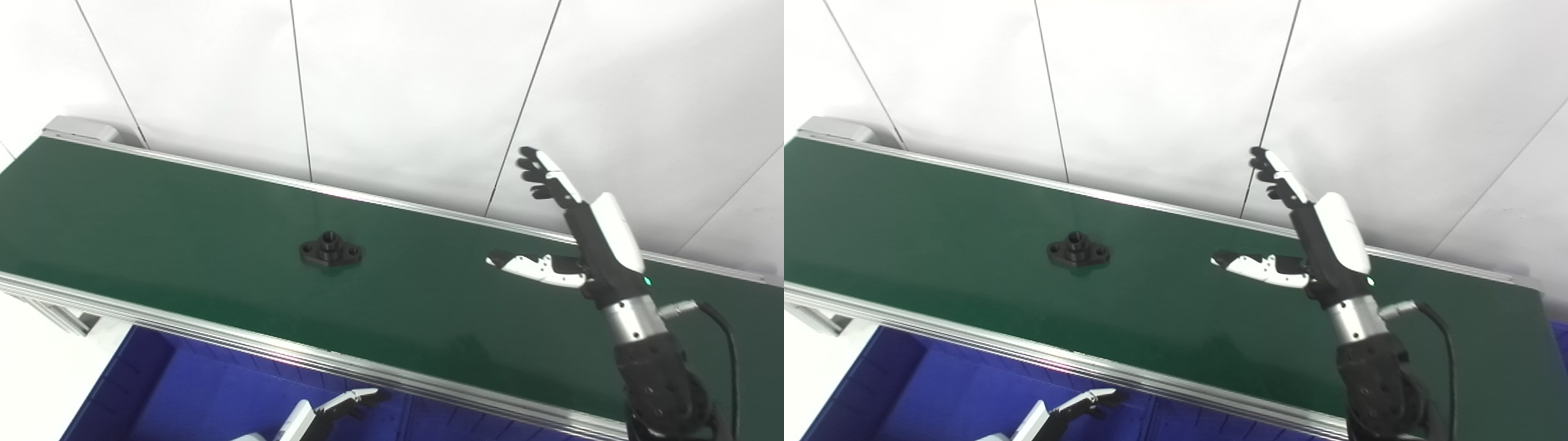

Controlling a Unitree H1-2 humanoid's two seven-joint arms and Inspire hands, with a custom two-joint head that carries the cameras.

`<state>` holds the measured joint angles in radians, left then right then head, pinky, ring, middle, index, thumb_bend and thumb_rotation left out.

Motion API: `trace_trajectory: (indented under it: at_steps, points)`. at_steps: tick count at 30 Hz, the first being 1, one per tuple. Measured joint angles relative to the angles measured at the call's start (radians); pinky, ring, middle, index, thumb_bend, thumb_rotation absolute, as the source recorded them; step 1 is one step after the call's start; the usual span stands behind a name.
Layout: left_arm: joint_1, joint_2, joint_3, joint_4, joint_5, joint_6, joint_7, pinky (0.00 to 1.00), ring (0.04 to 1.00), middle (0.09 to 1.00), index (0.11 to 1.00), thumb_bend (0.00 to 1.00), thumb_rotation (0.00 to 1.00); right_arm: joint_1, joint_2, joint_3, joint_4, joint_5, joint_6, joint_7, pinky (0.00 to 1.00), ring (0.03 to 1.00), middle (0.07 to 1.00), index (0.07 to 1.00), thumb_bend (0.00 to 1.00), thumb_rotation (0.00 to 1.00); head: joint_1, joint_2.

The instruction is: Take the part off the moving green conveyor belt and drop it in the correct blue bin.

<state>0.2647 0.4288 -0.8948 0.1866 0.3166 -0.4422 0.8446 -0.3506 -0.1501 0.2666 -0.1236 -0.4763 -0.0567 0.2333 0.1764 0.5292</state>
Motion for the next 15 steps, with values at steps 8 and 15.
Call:
trace_trajectory:
  at_steps: [8,15]
  points:
    - [0.003,0.043,-0.041,-0.023,-0.053,0.0,0.013,0.66,0.785,0.821,0.793,0.84,0.7,-0.082,0.035,0.057,0.096,-0.023,0.031,0.048,0.68,0.767,0.818,0.966,0.87,0.55,-0.054,0.005]
    - [0.023,0.051,-0.034,-0.044,-0.053,0.0,0.001,0.67,0.791,0.821,0.793,0.86,0.71,-0.177,0.062,0.105,0.203,-0.083,0.08,0.069,0.62,0.741,0.811,0.977,0.88,0.54,-0.077,0.012]
